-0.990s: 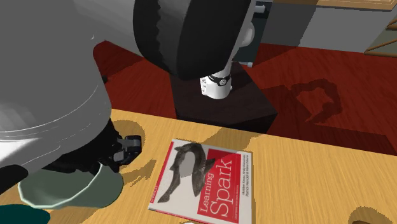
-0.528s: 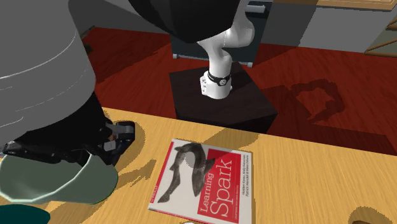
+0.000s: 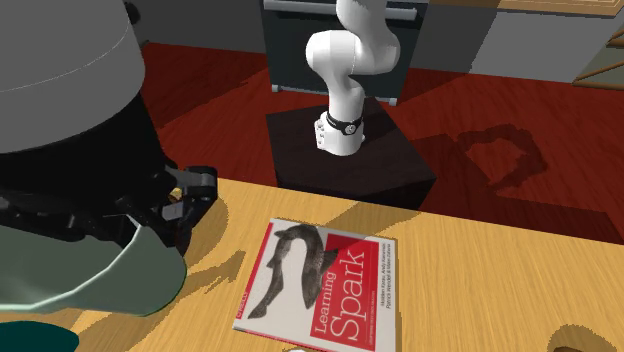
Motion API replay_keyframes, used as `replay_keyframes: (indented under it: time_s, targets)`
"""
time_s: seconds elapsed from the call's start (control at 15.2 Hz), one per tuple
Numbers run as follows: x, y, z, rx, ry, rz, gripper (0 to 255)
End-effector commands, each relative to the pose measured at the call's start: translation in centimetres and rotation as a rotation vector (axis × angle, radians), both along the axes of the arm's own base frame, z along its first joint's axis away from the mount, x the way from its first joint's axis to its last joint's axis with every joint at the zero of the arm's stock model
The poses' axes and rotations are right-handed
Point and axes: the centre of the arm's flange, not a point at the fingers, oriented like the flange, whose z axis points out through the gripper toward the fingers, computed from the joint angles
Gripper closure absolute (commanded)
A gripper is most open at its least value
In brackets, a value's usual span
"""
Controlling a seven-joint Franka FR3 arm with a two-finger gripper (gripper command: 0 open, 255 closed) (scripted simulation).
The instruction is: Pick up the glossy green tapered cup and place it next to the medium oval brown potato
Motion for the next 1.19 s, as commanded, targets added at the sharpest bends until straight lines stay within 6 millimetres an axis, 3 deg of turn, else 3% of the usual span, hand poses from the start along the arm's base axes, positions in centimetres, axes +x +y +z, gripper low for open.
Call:
replay_keyframes:
  time_s: [0.0,1.12]
  targets:
    - [0.8,2.4,0.1,-0.001,-0.001,0.000,255]
    - [8.2,23.6,0.2,-0.001,-0.001,0.000,255]
